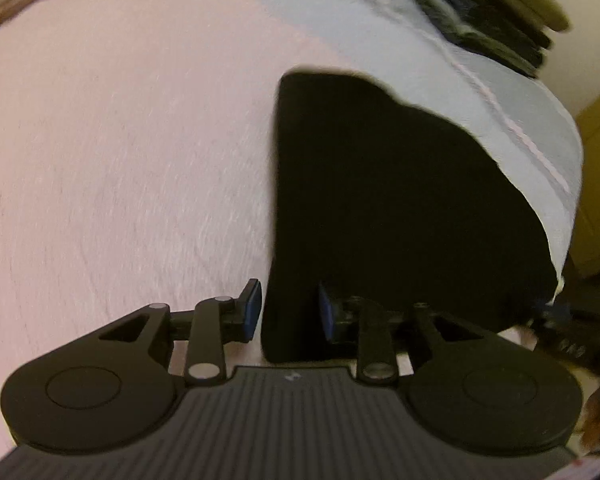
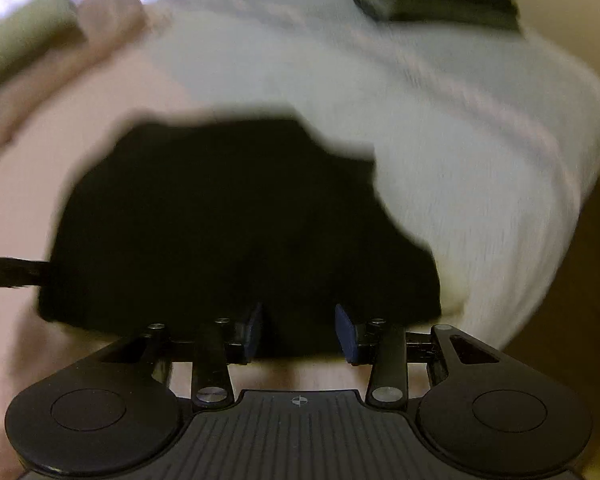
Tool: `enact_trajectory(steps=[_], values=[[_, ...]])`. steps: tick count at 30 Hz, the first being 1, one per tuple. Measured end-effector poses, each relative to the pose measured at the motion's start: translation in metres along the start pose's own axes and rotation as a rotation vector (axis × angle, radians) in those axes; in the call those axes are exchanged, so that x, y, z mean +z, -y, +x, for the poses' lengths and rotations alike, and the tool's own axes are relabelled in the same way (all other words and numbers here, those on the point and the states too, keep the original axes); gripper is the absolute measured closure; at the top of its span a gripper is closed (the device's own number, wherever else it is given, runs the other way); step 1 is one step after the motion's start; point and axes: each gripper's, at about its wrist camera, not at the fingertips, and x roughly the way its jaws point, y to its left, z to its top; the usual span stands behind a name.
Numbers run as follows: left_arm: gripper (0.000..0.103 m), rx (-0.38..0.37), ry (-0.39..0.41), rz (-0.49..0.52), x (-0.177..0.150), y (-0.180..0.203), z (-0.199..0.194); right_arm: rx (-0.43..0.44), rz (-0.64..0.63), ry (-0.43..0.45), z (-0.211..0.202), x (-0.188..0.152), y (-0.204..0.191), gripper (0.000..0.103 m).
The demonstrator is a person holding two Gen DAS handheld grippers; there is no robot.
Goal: Fold large clothes
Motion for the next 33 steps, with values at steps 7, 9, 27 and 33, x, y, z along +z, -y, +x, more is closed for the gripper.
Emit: enact_trajectory(steps=[7,9,27,33], values=[[0.048,0.101,-0.008,0.097,-0.009,0.029,-0.07,0.055,0.062,-0.009,-0.088,-0.014,-0.013,0.055],[0.04,0.107,0.0,0.126,-0.016,0.036,-0.096,0.091,0.076,-0.021,-0.112,-0.023,-0.019,0.052],[0.017,0.161,0.033,0.277,-0.067,0.09,-0.225,0.128,-0.029,-0.054,-0.217,-0.049,-0.054,0.043],[0.017,0.184,0.03,0.19,-0.059,0.107,-0.217,0.16,-0.126,-0.087,-0.205,-0.031,-0.032,0.043]])
